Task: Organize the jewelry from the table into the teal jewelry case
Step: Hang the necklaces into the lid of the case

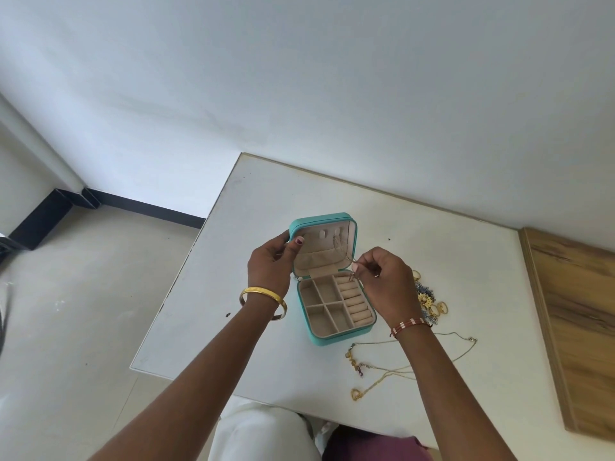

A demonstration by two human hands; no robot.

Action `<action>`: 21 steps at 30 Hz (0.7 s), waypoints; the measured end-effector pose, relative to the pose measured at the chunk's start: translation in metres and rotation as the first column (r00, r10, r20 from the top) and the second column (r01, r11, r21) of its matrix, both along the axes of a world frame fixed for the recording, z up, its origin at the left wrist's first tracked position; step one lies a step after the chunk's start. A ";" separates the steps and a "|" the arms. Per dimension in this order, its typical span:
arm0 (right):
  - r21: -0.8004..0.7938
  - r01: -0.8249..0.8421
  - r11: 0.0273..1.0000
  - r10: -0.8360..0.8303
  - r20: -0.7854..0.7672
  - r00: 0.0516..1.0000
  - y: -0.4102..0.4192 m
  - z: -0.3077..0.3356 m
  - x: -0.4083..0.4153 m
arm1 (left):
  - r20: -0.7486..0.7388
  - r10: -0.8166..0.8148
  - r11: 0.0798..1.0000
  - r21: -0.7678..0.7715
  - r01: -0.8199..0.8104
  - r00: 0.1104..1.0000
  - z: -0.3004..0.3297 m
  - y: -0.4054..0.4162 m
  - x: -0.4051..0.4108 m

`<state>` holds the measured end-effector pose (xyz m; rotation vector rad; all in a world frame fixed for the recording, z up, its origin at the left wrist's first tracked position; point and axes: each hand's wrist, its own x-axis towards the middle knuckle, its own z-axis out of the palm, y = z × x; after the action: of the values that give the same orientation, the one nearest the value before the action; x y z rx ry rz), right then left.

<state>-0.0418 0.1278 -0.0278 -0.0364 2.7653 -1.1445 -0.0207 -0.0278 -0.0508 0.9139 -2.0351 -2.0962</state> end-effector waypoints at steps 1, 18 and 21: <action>0.010 -0.017 1.000 0.016 0.018 1.000 0.000 0.002 0.000 | -0.001 0.001 1.000 0.001 -0.001 1.000 0.000 0.000 0.000; 0.067 0.108 0.992 -0.112 0.056 0.992 -0.002 -0.010 0.005 | -0.011 -0.082 0.995 -0.062 0.081 0.997 -0.004 0.004 0.004; 0.058 0.105 0.993 -0.109 0.066 0.992 -0.004 -0.016 0.008 | 0.004 -0.110 0.992 -0.066 0.110 0.994 -0.013 0.006 0.012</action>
<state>-0.0335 0.1235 -0.0435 0.1565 2.7654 -1.0721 -0.0086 -0.0222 -0.0636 0.8108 -2.1888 -2.0665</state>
